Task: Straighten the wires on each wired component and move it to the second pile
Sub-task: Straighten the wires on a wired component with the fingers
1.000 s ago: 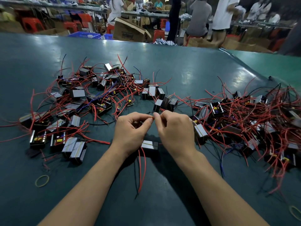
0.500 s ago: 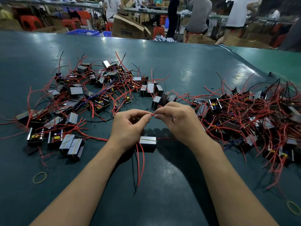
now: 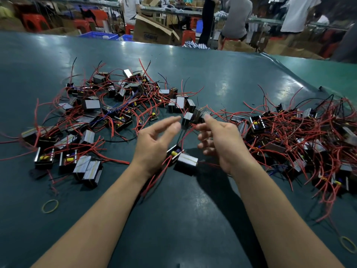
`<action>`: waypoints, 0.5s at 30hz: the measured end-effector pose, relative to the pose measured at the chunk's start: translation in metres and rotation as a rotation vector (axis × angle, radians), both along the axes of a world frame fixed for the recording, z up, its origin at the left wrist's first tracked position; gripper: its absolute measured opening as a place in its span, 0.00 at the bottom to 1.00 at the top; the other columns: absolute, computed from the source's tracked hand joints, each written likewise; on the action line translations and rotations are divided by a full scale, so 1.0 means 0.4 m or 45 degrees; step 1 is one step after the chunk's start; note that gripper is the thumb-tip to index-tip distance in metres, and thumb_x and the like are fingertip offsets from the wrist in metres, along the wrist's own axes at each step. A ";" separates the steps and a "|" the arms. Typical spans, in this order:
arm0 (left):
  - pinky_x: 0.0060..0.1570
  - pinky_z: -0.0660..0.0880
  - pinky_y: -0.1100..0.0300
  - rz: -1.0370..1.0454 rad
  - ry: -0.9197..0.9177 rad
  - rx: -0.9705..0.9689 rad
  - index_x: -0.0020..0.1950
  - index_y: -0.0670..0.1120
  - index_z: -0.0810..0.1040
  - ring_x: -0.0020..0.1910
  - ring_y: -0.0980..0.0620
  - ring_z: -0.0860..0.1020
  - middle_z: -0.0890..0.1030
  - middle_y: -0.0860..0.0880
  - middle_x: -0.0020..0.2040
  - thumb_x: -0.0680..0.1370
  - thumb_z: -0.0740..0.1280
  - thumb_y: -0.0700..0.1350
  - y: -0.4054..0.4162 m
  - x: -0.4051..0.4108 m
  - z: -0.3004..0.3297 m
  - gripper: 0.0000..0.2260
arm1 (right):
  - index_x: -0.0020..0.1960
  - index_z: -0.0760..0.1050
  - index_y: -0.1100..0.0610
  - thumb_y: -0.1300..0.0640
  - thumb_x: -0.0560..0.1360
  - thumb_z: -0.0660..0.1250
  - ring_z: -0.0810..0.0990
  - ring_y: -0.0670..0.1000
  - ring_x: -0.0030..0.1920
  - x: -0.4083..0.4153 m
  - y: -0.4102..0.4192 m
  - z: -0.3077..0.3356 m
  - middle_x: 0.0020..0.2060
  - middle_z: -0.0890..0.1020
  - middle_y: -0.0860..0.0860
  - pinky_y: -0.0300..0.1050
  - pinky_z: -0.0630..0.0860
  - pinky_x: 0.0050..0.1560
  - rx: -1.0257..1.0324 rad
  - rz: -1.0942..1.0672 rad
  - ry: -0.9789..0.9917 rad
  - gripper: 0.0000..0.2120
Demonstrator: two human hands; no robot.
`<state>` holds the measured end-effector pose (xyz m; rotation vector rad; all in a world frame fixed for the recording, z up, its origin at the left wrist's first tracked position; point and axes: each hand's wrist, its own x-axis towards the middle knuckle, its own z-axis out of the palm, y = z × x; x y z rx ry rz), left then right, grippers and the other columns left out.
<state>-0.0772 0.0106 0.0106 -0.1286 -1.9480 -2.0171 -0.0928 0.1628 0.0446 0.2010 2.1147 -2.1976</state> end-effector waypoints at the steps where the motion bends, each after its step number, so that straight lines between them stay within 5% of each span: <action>1: 0.57 0.77 0.57 0.062 0.017 0.079 0.54 0.47 0.83 0.56 0.55 0.80 0.84 0.48 0.55 0.79 0.67 0.43 -0.007 -0.004 0.002 0.07 | 0.43 0.77 0.58 0.48 0.81 0.62 0.77 0.48 0.25 0.002 0.003 0.002 0.29 0.77 0.49 0.39 0.71 0.24 0.141 -0.069 0.112 0.15; 5: 0.44 0.75 0.58 0.257 -0.045 0.431 0.48 0.46 0.82 0.46 0.50 0.81 0.84 0.47 0.46 0.76 0.62 0.55 -0.042 -0.014 0.000 0.15 | 0.50 0.75 0.51 0.46 0.77 0.65 0.79 0.53 0.45 0.026 -0.011 -0.004 0.42 0.80 0.48 0.51 0.76 0.46 0.988 -0.253 0.579 0.09; 10: 0.30 0.71 0.64 0.293 -0.096 0.485 0.43 0.45 0.81 0.29 0.54 0.76 0.81 0.50 0.32 0.75 0.61 0.58 -0.057 -0.015 -0.014 0.18 | 0.75 0.57 0.40 0.38 0.78 0.59 0.73 0.59 0.58 0.068 -0.093 -0.044 0.58 0.74 0.55 0.53 0.74 0.53 1.631 0.180 0.633 0.28; 13: 0.29 0.71 0.64 0.304 -0.081 0.482 0.41 0.45 0.82 0.28 0.54 0.75 0.80 0.50 0.30 0.76 0.61 0.57 -0.057 -0.017 -0.017 0.17 | 0.73 0.63 0.41 0.36 0.79 0.55 0.69 0.58 0.62 0.066 -0.120 -0.072 0.61 0.73 0.54 0.52 0.71 0.58 1.786 0.352 0.604 0.24; 15: 0.29 0.71 0.64 0.315 -0.071 0.484 0.40 0.45 0.82 0.28 0.54 0.74 0.80 0.50 0.30 0.76 0.61 0.56 -0.058 -0.019 -0.019 0.17 | 0.69 0.68 0.43 0.38 0.78 0.58 0.69 0.58 0.61 0.061 -0.122 -0.070 0.58 0.74 0.53 0.51 0.72 0.56 1.659 0.379 0.586 0.21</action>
